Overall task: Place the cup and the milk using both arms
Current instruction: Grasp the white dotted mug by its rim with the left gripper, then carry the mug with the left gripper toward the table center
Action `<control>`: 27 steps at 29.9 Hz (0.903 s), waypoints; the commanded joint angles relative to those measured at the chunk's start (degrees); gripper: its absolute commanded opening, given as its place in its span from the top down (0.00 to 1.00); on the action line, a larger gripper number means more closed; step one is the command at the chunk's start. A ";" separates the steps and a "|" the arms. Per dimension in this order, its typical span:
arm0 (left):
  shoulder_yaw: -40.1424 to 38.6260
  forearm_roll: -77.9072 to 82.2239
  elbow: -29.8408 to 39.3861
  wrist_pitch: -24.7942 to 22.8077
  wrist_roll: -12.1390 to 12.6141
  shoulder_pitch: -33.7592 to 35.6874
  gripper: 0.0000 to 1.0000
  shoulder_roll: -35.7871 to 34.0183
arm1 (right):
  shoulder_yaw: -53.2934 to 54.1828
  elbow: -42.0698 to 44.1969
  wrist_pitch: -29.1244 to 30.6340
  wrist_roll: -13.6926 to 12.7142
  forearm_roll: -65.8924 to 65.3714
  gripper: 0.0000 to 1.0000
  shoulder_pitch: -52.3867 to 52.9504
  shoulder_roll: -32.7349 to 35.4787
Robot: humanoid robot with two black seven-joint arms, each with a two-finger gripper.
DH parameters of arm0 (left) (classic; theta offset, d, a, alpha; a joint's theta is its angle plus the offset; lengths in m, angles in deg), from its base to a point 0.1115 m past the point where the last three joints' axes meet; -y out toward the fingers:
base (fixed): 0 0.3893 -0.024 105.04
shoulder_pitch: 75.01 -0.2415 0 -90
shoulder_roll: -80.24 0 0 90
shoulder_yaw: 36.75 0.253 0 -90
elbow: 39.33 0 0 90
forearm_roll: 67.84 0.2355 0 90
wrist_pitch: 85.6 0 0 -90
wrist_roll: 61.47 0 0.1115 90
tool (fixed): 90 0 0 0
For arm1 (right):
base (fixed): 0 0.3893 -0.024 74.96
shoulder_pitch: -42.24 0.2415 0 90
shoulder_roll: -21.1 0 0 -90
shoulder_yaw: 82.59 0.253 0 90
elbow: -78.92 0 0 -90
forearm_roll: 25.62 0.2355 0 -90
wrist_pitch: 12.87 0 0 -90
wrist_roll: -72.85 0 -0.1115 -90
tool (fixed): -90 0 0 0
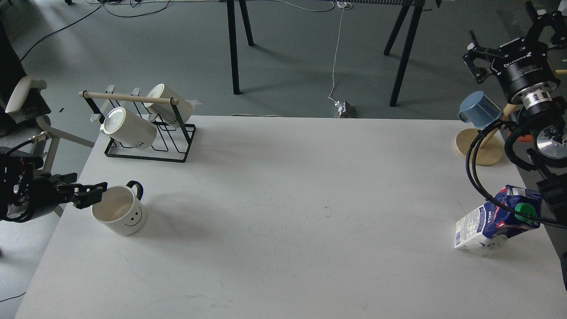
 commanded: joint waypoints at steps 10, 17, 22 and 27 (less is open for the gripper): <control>-0.13 1.35 -1.22 2.87 -0.13 -2.82 0.47 3.62 | 0.01 0.08 0.00 0.00 0.00 0.01 -0.07 0.00; -0.48 0.74 -1.75 0.33 -4.25 -2.64 0.87 3.63 | -0.08 0.16 0.00 0.00 -0.08 0.01 -0.07 0.00; -0.57 0.74 -1.66 0.24 -11.64 -2.29 0.95 3.54 | -0.17 0.25 0.00 0.00 -0.08 0.01 -0.16 0.00; -1.44 -1.19 -0.79 -0.11 -12.58 -1.50 0.97 3.45 | -0.17 0.34 0.00 0.00 -0.08 0.01 -0.16 0.26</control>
